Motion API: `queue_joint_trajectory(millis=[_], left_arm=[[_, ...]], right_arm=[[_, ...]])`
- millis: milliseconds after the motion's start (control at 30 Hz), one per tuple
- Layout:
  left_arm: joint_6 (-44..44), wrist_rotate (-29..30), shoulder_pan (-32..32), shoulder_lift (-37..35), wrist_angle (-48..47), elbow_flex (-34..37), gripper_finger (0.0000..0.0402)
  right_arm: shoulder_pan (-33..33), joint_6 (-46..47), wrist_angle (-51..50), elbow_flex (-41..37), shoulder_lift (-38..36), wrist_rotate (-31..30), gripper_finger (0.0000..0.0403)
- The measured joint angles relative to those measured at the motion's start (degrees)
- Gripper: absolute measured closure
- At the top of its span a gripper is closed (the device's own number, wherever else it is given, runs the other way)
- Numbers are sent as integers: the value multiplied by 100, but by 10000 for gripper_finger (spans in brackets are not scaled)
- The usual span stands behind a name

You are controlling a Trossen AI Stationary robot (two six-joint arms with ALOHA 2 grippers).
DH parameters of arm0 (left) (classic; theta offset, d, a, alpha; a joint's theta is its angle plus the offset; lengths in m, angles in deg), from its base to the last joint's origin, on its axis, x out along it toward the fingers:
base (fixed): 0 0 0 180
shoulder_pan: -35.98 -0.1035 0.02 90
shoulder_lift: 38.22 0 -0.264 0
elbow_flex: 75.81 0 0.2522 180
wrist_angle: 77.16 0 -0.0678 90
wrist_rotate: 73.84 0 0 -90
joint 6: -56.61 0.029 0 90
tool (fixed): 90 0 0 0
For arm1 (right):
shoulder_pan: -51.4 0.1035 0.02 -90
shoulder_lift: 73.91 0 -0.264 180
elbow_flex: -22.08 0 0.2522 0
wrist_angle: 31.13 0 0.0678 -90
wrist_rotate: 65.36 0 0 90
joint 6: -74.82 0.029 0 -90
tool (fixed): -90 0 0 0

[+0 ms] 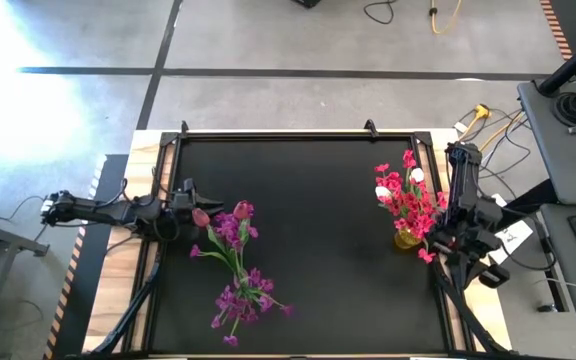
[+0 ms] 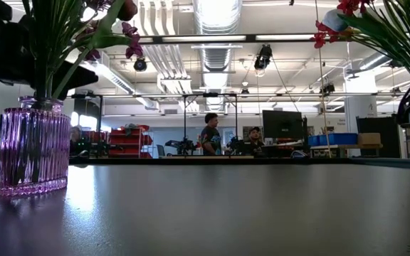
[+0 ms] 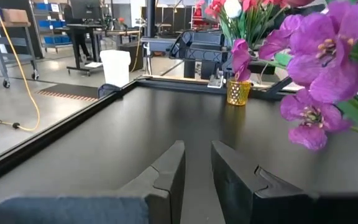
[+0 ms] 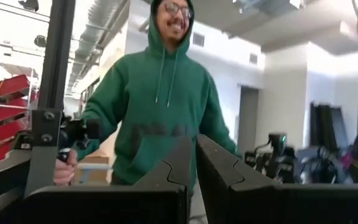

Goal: Sort flowers into vase by color
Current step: Return to Home Position

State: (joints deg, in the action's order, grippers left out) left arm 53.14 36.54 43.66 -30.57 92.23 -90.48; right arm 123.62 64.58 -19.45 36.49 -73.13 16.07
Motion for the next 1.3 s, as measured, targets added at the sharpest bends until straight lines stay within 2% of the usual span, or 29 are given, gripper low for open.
queue_joint_trajectory(millis=[133,333,467,667,1300], left_arm=[[-2,4,0,96,5,2,338],[-2,4,0,220,9,2,338],[-2,4,0,284,10,2,338],[-4,4,-2,358,16,2,338],[-4,4,-1,414,20,2,338]], right_arm=[[0,636,-174,0,7,-95,385],[-129,1117,-760,-2,8,-949,385],[-369,1266,-1024,-2,4,-969,385],[-891,2149,-1639,-2,2,-1112,385],[-2610,2006,-2059,-2,15,-1098,385]])
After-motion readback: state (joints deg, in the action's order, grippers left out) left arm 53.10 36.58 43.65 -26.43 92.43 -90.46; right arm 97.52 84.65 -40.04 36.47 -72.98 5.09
